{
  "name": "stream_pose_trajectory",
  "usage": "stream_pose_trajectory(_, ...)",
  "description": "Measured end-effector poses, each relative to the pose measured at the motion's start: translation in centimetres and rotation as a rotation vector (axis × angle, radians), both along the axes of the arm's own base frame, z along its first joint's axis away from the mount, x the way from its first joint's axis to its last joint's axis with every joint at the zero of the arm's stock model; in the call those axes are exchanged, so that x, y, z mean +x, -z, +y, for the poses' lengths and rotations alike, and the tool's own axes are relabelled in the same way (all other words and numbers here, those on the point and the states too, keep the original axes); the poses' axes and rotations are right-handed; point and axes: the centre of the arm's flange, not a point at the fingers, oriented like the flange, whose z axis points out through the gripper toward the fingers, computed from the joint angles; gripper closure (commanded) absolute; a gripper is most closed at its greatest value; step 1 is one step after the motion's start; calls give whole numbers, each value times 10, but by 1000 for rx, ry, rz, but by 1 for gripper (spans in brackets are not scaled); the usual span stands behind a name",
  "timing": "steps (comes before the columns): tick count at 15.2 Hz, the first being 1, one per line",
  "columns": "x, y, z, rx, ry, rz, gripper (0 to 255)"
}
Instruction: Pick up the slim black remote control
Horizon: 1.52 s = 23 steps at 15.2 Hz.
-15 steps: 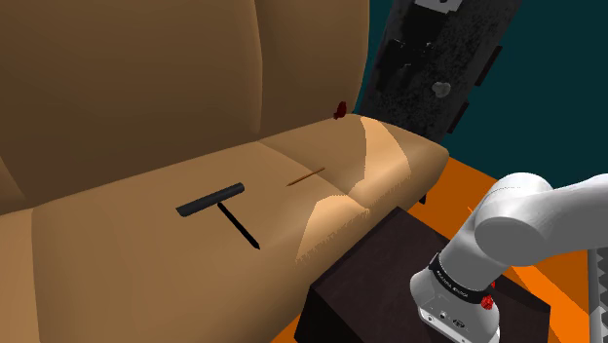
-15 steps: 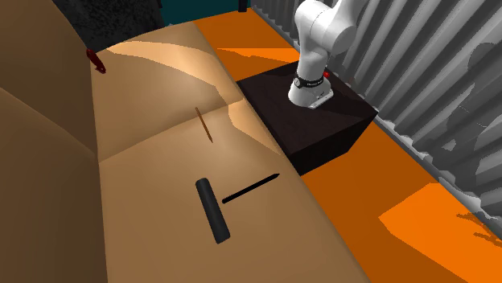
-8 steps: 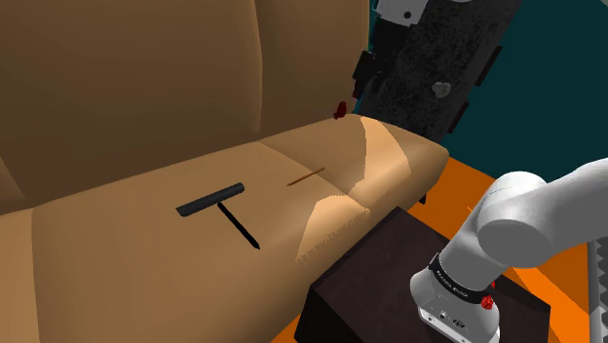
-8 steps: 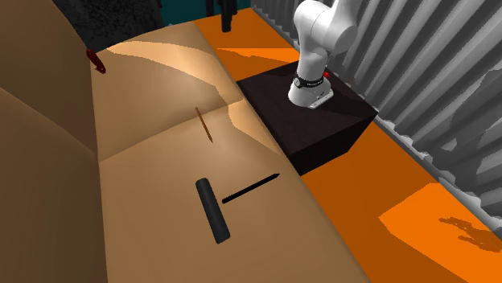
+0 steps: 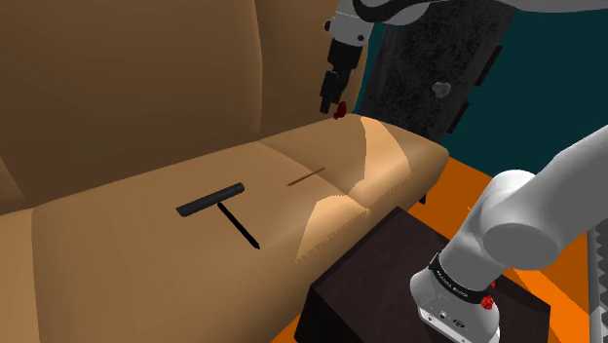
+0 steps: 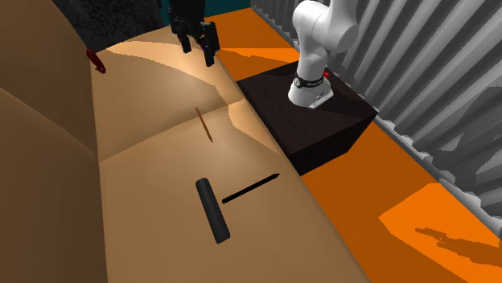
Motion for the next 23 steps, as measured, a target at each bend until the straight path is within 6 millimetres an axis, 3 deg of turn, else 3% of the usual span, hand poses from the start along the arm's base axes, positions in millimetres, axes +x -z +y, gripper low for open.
stream_pose_trajectory(6,62,45,40,6,-224,33,0)
stream_pose_trajectory(12,108,93,88,12,-449,65,0)
stream_pose_trajectory(18,143,137,150,19,-673,97,0)
stream_pose_trajectory(23,156,176,203,24,-860,124,0)
